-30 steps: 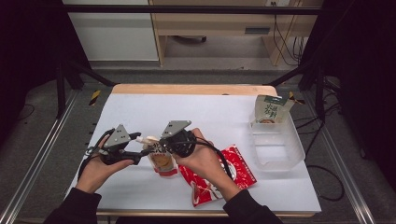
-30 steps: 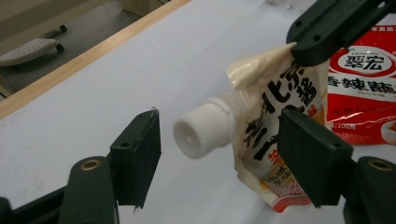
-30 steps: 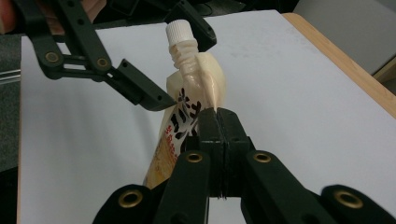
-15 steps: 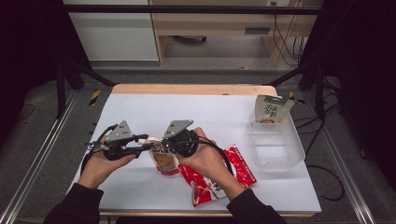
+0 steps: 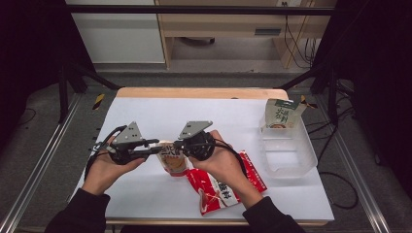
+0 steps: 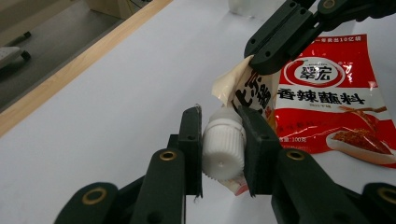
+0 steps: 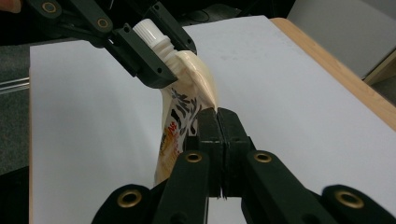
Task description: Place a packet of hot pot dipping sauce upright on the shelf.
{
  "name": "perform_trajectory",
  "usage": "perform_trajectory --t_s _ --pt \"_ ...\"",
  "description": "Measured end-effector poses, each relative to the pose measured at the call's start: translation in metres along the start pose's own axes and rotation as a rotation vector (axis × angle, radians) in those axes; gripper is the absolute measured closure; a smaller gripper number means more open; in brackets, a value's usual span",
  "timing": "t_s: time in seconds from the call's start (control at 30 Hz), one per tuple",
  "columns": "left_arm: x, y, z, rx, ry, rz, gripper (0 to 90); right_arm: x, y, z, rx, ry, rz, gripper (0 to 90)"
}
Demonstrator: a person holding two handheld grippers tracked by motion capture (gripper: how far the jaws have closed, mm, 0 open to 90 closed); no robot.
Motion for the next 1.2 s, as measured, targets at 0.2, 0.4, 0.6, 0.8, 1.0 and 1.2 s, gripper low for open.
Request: perform_trajectory --t_s 0.2,0.4,0.6,0.8,1.0,1.2 --pt "0.003 0.015 -0.002 -0.028 -0.019 -0.010 72.3 0.013 0.005 -0.004 0.008 -0.007 0.005 89.6" --pt "0.000 0.031 -0.009 -0.067 -0.040 -0.011 73.1 0.026 0.002 -0.009 0.008 -0.009 0.027 88.5" --pt "-0.007 0.042 -0.014 -0.082 -0.066 -0.006 73.3 0.037 -0.004 -0.015 0.017 -0.017 0.049 88.1" --pt "-0.013 0.054 -0.016 -0.103 -0.082 0.006 73.5 0.046 -0.006 -0.022 0.012 -0.028 0.069 84.7" --pt "-0.016 0.060 -0.018 -0.137 -0.077 0.025 73.7 0.054 -0.007 -0.031 0.045 -0.056 0.106 68.9" --pt "-0.018 0.062 -0.018 -0.156 -0.080 0.029 73.7 0.060 -0.004 -0.038 0.151 -0.079 0.213 45.7"
Point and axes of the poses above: each handheld gripper's, and its own axes: x roughly backward along the jaws, y roughly out of its top, z roughly to its left, the point moved 3 cm from there along -x, roughly forward along the jaws, and after that the axes turned 3 degrees about z, right-handed, at the moved point
